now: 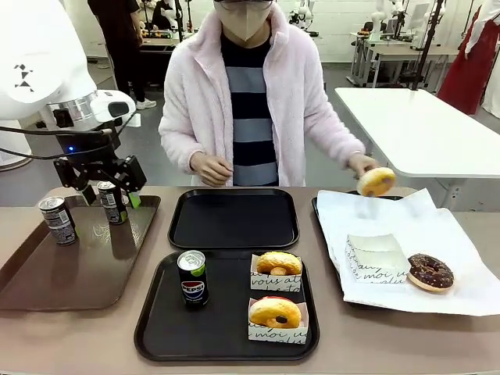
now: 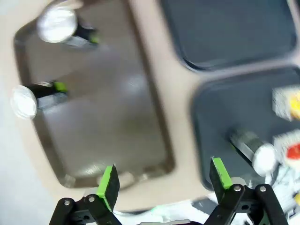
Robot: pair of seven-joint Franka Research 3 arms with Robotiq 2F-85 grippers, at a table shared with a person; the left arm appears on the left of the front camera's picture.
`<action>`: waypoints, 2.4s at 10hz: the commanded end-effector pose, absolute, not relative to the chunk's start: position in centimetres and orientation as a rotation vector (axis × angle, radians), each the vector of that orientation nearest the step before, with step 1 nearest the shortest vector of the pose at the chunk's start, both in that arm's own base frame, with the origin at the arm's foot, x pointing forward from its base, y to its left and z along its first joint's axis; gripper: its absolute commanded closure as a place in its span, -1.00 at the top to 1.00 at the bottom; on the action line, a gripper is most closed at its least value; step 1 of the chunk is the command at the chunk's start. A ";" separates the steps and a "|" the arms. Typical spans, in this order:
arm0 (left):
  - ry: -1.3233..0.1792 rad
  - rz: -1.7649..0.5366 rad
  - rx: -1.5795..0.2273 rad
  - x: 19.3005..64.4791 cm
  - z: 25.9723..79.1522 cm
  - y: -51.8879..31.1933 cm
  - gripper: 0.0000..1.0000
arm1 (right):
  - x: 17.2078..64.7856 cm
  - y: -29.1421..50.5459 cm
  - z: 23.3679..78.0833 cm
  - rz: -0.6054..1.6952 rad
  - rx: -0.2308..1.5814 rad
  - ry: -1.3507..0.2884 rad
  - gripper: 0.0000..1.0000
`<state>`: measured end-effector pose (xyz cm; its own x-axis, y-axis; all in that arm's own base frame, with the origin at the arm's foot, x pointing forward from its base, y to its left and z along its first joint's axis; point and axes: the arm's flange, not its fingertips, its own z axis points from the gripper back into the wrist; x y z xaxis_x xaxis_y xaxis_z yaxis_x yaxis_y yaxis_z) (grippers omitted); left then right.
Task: Set up donuts and drinks on trays.
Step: Pick up one Pepsi coke from the Handle tray and place it on the Flat Tray without a Pepsi coke.
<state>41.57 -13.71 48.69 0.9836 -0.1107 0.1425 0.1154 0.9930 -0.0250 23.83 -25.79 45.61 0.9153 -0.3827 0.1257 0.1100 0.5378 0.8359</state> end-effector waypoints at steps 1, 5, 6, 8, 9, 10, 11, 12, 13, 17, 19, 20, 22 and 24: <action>-0.249 0.061 0.111 47.0 47.0 -9.2 1.00 | 23.6 -25.8 45.7 -0.302 0.964 -0.298 1.00; -0.186 0.144 0.103 53.6 46.4 -2.8 1.00 | 23.6 -25.8 45.7 -0.302 0.964 -0.298 1.00; -0.180 0.172 0.096 53.8 46.2 -2.2 1.00 | 23.6 -25.8 45.7 -0.302 0.964 -0.298 1.00; -0.200 0.135 0.103 53.3 45.7 -1.4 1.00 | 23.6 -25.8 45.7 -0.302 0.964 -0.298 1.00; -0.200 0.135 0.103 53.3 45.7 -1.4 1.00 | 23.6 -25.8 45.7 -0.302 0.964 -0.298 1.00; -0.200 0.135 0.103 53.3 45.7 -1.4 1.00 | 23.6 -25.8 45.7 -0.302 0.964 -0.298 1.00; -0.200 0.135 0.103 53.3 45.7 -1.4 1.00 | 23.6 -25.8 45.7 -0.302 0.964 -0.298 1.00; -0.176 0.142 0.088 53.5 45.9 -1.8 1.00 | 23.6 -25.8 45.7 -0.302 0.964 -0.298 1.00; -0.150 0.137 0.037 53.1 45.8 -0.4 1.00 | 23.6 -25.8 45.7 -0.302 0.964 -0.298 1.00; -0.068 0.205 -0.012 52.1 45.4 4.4 1.00 | 23.6 -25.8 45.7 -0.302 0.964 -0.298 1.00; -0.044 0.192 -0.046 51.9 44.2 4.8 1.00 | 23.6 -25.8 45.7 -0.302 0.964 -0.298 1.00; -0.054 0.178 -0.066 52.1 43.8 4.5 1.00 | 23.6 -25.8 45.7 -0.302 0.964 -0.298 1.00; -0.036 0.151 -0.068 51.8 43.1 3.8 1.00 | 23.6 -25.8 45.7 -0.302 0.964 -0.298 1.00; -0.025 0.107 -0.051 51.3 42.4 3.1 1.00 | 23.6 -25.8 45.7 -0.302 0.964 -0.298 1.00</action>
<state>51.74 3.19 42.81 0.9893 0.1449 0.0146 -0.1441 0.9887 -0.0421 23.79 -25.81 45.60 0.9151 -0.3835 0.1249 0.1112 0.5375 0.8359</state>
